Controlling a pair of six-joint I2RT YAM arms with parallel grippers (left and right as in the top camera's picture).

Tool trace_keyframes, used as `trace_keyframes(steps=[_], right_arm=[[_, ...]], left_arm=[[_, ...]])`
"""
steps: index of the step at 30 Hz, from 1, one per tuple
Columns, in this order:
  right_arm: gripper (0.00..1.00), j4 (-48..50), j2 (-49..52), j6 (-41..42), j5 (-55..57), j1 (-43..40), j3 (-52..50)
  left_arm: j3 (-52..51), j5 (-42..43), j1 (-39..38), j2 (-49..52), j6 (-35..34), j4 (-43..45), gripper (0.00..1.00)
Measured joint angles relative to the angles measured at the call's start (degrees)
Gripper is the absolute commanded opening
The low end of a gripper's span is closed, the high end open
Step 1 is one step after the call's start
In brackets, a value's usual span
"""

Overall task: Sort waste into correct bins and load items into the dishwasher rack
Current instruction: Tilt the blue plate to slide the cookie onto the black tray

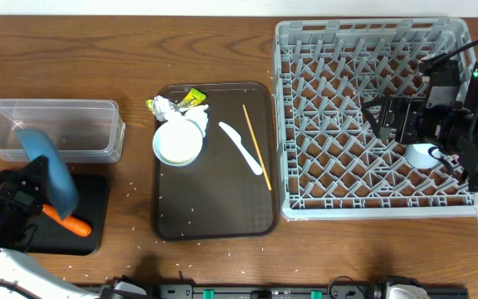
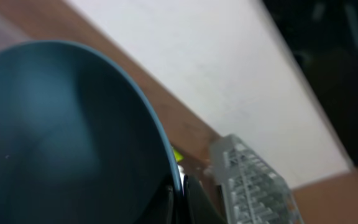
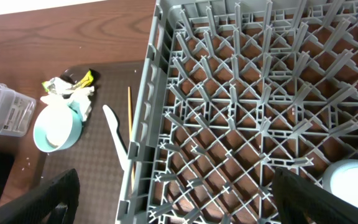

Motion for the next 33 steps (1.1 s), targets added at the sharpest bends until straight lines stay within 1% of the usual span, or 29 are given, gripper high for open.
trace_keyframes(steps=[3,9,10,14,17,20,24,33], right_arm=[[0.92,0.09,0.0,0.0,0.0,0.0,0.0],[0.93,-0.04,0.0,0.0,0.0,0.0,0.0],[0.93,0.0,0.0,0.0,0.0,0.0,0.0],[0.93,0.46,0.0,0.0,0.0,0.0,0.0],[0.93,0.46,0.0,0.0,0.0,0.0,0.0],[0.93,0.46,0.0,0.0,0.0,0.0,0.0],[0.93,0.52,0.0,0.0,0.0,0.0,0.0],[0.93,0.52,0.0,0.0,0.0,0.0,0.0]], left_arm=[[0.0,1.99,0.0,0.02,0.09,-0.61,0.06],[-0.02,-8.17,2.23,0.0,-7.23,-2.73,0.06],[-0.09,-8.7,2.6,0.0,-7.72,-2.14,0.06],[-0.22,-3.32,2.51,0.0,-5.77,1.84,0.06],[-0.22,-3.37,2.36,0.0,-7.45,1.79,0.06],[-0.24,0.5,2.23,0.0,-6.01,2.56,0.07],[-0.26,-2.73,1.95,0.02,-7.93,1.27,0.06],[-0.26,4.04,1.95,0.02,-3.32,2.75,0.06]])
